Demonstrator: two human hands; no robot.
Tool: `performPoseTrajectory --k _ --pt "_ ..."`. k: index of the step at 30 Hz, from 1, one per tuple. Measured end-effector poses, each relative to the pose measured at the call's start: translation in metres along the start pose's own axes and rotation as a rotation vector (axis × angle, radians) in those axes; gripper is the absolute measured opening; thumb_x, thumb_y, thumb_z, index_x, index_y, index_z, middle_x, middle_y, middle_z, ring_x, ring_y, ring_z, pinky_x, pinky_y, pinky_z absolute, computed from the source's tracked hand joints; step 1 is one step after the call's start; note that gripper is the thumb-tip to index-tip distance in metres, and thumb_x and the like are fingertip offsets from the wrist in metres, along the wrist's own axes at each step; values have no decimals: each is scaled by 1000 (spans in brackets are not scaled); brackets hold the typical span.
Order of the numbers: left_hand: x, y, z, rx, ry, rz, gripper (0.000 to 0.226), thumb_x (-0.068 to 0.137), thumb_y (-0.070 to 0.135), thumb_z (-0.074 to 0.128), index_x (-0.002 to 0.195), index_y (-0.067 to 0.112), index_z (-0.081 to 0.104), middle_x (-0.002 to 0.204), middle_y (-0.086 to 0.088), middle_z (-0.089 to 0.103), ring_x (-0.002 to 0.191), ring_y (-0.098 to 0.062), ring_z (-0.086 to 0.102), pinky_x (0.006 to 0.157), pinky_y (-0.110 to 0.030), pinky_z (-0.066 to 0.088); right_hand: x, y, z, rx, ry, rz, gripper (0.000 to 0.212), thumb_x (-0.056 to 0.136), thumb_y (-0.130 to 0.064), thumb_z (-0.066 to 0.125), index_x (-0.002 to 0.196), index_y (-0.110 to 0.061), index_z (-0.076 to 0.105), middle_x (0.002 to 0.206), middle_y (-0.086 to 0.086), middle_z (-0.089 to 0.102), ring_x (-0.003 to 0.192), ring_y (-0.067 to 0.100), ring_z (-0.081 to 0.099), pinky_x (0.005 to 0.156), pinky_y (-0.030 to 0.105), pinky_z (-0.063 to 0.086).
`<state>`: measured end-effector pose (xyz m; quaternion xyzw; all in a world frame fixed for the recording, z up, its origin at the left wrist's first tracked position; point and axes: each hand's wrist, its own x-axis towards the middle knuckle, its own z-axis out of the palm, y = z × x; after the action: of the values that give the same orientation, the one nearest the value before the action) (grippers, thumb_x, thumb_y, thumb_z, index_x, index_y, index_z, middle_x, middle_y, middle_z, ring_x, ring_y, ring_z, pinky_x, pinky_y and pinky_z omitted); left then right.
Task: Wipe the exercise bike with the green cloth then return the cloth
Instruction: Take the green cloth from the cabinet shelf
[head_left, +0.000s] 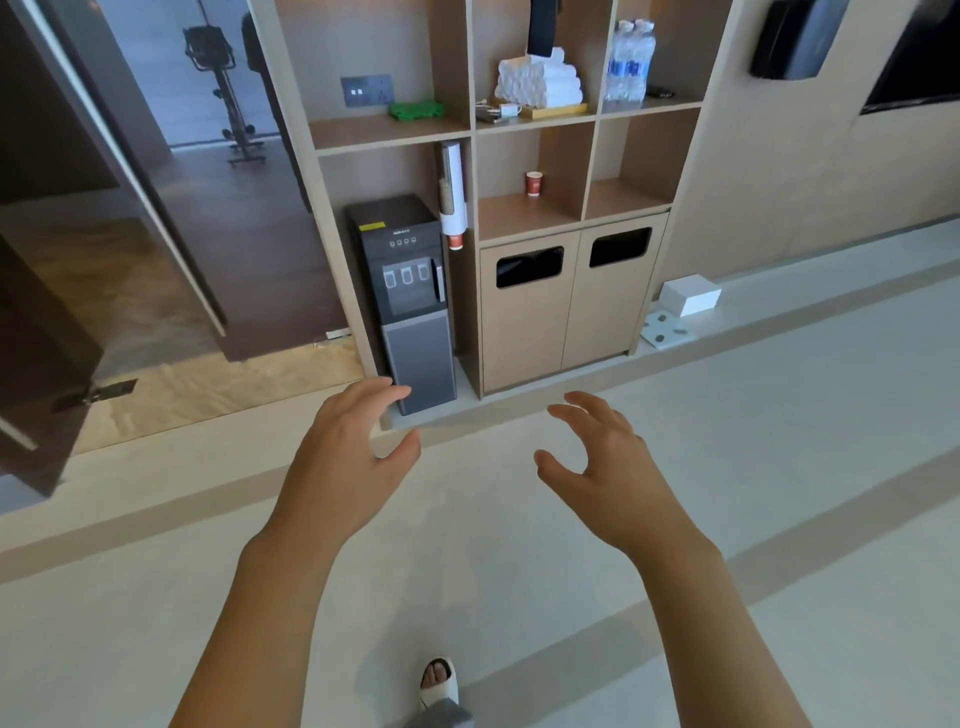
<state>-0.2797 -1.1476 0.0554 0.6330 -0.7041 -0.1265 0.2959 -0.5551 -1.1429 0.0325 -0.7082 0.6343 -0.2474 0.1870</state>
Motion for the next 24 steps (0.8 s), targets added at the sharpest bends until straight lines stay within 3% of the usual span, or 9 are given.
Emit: performPoseTrajectory --k 10,14,24 --pt "156 -66 -8 -54 -8 -8 47 97 33 69 143 25 60 153 7 53 143 -16 45 119 -42 41 162 -42 24 -71 2 8 58 99 -49 63 153 -34 48 166 -12 34 151 17 37 125 48 34" --pt "212 -97 -14 -60 -6 -19 49 97 37 68 144 26 59 154 7 52 144 -16 44 118 -44 41 225 -62 36 -98 -15 0 57 100 -51 62 153 -35 47 166 -13 33 137 20 52 121 49 38" --pt "303 -150 -9 -88 -6 -61 49 97 35 69 144 25 60 154 7 52 144 -16 44 119 -41 40 342 -65 72 -102 -9 -57 57 98 -56 61 152 -43 44 166 -18 31 151 15 36 122 45 38"
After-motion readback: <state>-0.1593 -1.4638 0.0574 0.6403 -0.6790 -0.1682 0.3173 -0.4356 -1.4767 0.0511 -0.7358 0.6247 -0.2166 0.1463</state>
